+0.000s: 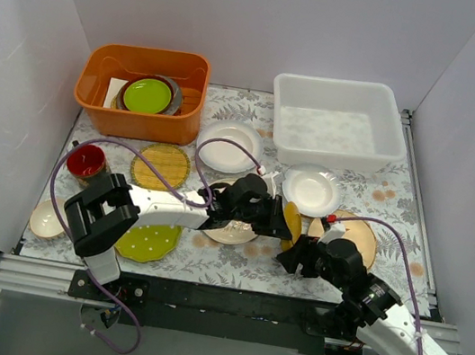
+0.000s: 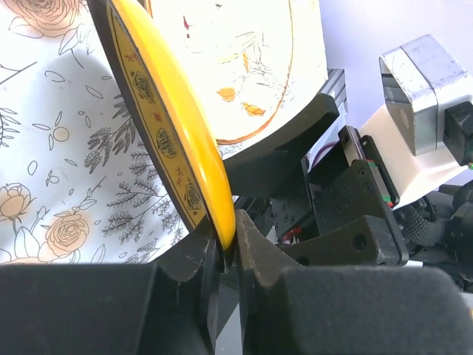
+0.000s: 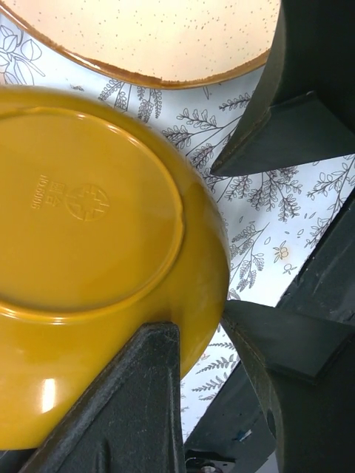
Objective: Place the plates into the plastic bin on the countertop
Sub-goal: Pick up the plate at the center of the board.
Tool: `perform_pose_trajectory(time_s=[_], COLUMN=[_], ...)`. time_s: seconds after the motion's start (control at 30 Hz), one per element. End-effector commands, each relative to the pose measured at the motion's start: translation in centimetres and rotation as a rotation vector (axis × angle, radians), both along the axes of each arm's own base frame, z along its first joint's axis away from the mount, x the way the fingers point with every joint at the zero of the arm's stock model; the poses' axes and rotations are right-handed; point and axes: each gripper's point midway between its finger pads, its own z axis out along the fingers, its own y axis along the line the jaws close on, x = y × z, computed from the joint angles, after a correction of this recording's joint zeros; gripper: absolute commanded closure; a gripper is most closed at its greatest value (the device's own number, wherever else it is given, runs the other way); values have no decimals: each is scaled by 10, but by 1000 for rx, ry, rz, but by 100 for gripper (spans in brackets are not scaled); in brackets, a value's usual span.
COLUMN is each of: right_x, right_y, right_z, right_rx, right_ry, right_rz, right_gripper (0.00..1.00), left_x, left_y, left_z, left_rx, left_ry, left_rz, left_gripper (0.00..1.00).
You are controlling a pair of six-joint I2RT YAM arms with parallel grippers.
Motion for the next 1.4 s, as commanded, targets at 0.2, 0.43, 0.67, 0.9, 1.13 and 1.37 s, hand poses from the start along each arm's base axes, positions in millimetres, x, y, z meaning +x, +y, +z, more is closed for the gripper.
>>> perform_pose_trajectory(time_s=[0.2,0.43,0.67,0.9,1.13,1.37], right_x=[10,9,26,42,48,54], right_y=[2,5,0,2,-4,-10], right_z=[28,50,103,152,172,174], right_rx=[31,8,-40,-84,-110,-132], right_ry=[-63,-51,-167,-246,-304,-334], right_rz=[-18,11,-3,-1,-11,-42], right_gripper=[25,23,22,22,23,23], left_x=[3,-1,5,34,68,92], left_y=[13,25,25,29,29,32], left_z=[-5,3,32,66,107,148], left_rx=[102,131,116,114,27,-170], left_ry=[-3,11,-1,22,65,157], left_rz=[69,84,121,251,344,343], left_gripper=[100,100,100,100,100,100])
